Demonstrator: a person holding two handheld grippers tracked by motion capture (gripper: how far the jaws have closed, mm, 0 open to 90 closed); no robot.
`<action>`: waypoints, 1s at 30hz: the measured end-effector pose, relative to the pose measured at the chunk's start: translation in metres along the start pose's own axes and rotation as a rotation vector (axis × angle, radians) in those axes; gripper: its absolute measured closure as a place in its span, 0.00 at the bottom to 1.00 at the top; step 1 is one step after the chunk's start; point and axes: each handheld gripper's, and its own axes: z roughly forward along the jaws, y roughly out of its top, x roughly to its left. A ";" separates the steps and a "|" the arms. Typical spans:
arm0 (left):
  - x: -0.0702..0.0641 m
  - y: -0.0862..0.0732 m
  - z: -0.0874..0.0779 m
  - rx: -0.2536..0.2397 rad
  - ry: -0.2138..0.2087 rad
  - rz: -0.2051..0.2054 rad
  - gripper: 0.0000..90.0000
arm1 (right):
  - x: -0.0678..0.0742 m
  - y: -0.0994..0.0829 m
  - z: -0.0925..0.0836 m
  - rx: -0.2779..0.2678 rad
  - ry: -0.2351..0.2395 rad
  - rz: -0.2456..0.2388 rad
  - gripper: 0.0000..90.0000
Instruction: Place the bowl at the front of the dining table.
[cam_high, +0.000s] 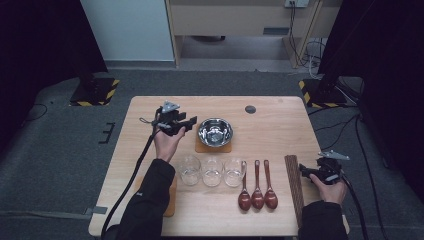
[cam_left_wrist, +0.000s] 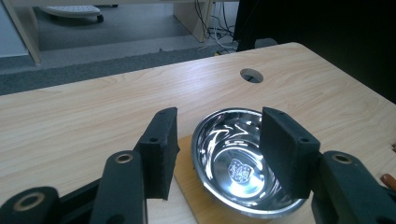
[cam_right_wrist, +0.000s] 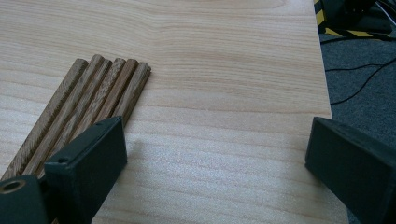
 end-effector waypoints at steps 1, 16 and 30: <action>0.002 -0.001 -0.005 -0.008 0.001 -0.004 0.51 | 0.000 0.000 0.000 -0.001 0.000 -0.002 0.06; 0.018 -0.029 -0.070 -0.067 0.016 0.021 0.44 | 0.000 0.000 0.001 0.006 -0.003 0.003 0.04; 0.050 -0.084 -0.095 -0.034 0.074 -0.040 0.36 | 0.002 0.002 -0.006 -0.019 -0.013 -0.015 0.11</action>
